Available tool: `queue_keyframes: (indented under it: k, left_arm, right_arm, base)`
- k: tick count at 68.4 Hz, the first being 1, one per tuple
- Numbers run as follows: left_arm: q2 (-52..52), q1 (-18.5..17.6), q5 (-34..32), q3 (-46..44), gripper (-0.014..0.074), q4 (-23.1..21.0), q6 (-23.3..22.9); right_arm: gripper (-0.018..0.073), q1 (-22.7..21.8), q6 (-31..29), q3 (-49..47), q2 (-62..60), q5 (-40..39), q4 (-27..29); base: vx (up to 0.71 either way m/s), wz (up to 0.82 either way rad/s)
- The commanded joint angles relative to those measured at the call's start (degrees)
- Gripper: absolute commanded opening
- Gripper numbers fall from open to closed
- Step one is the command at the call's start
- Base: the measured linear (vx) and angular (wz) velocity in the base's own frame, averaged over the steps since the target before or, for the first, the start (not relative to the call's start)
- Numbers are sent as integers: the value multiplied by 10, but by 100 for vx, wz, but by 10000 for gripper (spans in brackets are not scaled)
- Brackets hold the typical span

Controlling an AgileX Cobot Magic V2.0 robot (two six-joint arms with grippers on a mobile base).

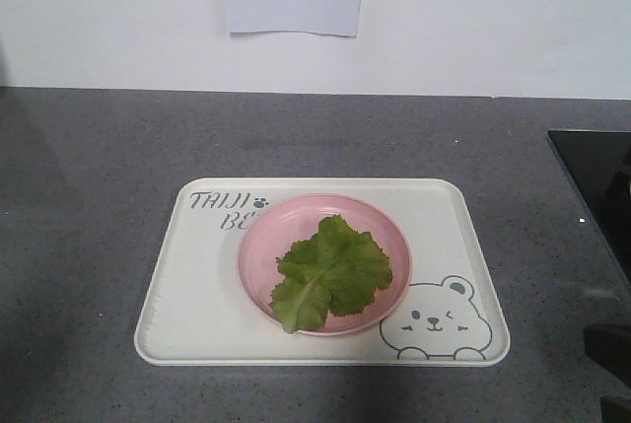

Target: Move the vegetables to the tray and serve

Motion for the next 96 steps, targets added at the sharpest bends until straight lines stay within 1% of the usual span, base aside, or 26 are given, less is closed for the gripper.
queue_keyframes:
  k: [1,18,24,27,37,41,45,50,57,65,72,84,96]
  left_arm:
    - [-31,2,-85,25,-6,-1,0]
    - [-93,2,-163,115,-6,0,0]
    - [-131,2,-180,143,-6,9,-11]
    - [-150,2,-181,155,-6,28,-28]
    - [-197,2,-182,182,-6,117,-133]
    - [-207,2,-187,195,-6,130,-155]
    - [-217,2,-203,209,-6,131,-156]
    - [-217,2,-237,230,-6,131,-156]
    - [-217,2,-307,266,-6,122,-156]
    - [-217,2,-318,264,-6,116,-152]
    - [-217,11,-328,264,-6,117,-152]
    - [-217,29,-327,264,-6,117,-152]
    - [-217,30,-326,264,-6,117,-152]
  right_arm:
    - [-10,-1,-6,-15,2,-31,14]
    - [-10,-1,-6,-15,2,-31,14]
    - [-10,-1,-6,-15,2,-31,14]
    - [-10,-1,-6,-15,2,-31,14]
    - [-10,-1,-6,-15,2,-31,14]
    - [-10,-1,-6,-15,2,-31,14]
    - [-10,-1,-6,-15,2,-31,14]
    - [-10,-1,-6,-15,2,-30,14]
    - [-10,-1,-6,-15,2,-30,14]
    - [-10,-1,-6,-15,2,-30,14]
    - [-10,-1,-6,-15,2,-31,14]
    - [-10,-1,-6,-15,2,-31,14]
    - [-10,-1,-6,-15,2,-31,14]
  base:
    - [0,0]
    - [0,0]
    - [0,0]
    - [0,0]
    - [0,0]
    - [0,0]
    - [0,0]
    - [0,0]
    - [0,0]
    - [0,0]
    - [0,0]
    - [0,0]
    - [0,0]
